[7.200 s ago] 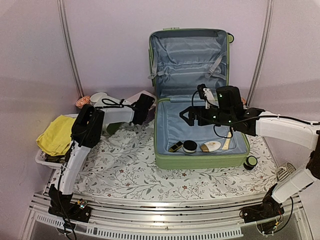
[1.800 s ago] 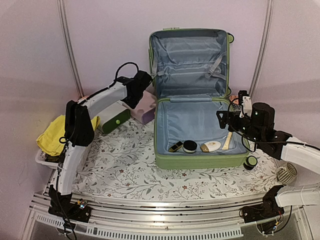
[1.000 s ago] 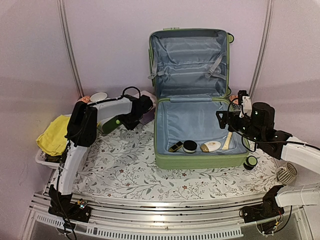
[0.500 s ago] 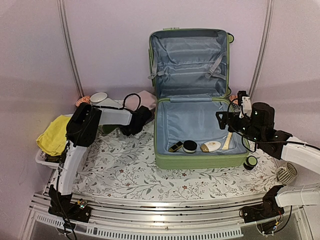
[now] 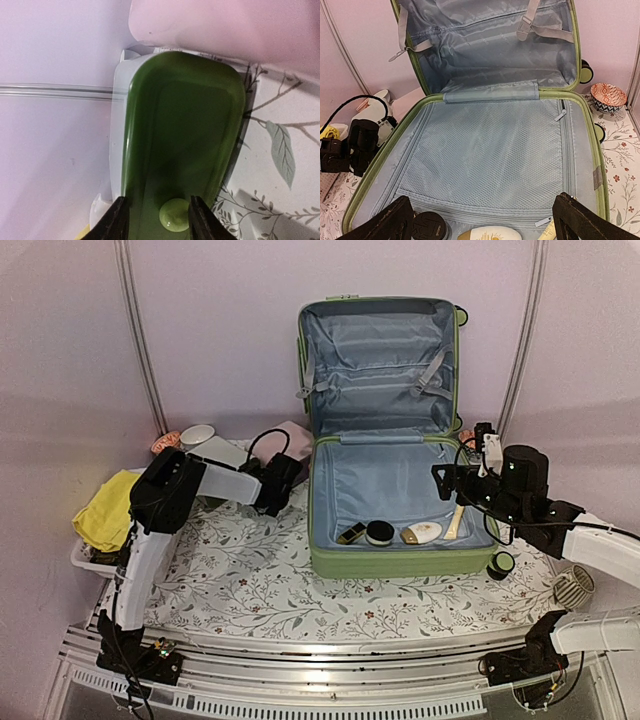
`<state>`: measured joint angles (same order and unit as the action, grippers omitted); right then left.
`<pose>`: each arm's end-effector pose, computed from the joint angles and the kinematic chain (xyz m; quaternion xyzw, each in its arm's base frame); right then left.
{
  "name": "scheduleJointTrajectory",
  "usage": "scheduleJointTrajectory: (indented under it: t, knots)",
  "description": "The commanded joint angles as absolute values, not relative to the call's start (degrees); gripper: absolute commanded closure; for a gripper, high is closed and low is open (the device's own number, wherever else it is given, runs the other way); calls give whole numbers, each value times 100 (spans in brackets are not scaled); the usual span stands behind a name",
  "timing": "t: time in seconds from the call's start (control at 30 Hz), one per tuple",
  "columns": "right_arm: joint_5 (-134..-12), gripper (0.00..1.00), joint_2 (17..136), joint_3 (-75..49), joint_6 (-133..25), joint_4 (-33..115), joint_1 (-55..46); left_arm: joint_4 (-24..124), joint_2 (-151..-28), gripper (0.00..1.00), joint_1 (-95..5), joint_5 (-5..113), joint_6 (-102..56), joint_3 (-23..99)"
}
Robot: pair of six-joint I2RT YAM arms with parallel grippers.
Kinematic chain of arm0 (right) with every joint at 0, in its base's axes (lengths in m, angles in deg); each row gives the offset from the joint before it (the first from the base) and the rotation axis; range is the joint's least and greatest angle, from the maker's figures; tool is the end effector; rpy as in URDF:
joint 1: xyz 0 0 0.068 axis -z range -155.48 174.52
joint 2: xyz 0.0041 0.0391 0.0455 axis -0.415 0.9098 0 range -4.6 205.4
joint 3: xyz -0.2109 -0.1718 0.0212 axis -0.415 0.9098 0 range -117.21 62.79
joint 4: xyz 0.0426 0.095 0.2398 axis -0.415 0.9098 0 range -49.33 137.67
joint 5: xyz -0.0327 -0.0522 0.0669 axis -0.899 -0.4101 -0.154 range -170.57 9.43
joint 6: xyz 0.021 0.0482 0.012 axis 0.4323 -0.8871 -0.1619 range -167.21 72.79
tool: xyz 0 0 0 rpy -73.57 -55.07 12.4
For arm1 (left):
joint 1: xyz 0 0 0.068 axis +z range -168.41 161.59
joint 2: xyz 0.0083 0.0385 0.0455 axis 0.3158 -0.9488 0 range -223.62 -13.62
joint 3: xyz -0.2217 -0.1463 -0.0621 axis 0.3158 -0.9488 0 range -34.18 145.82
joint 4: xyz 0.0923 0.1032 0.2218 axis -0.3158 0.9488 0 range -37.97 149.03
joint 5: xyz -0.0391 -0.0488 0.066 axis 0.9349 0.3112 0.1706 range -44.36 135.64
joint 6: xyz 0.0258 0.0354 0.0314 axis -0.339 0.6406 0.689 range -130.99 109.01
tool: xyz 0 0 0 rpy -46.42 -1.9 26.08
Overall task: Open, take out, and arrange the luggage
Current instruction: Open the drawer of the storage box.
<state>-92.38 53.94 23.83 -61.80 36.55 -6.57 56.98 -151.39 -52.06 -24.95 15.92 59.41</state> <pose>0.2077 0.1166 0.2841 -0.0518 0.7924 0.1583 0.5869 0.4257 -0.2432 0.0982 0.2115 0.7622 0.5237 0.3163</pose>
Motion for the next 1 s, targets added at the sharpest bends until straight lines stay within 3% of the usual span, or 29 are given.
scheduleJointTrajectory:
  t: [0.0, 0.97]
  knots:
    - [-9231, 1, 5299, 2179, -6214, 3710, -642, 4443, -14980, 57, -5256, -2757, 2538, 5702]
    - [-9188, 1, 5297, 2141, -6215, 3731, -642, 6080, -15212, 57, -5270, -2460, 1292, 5753]
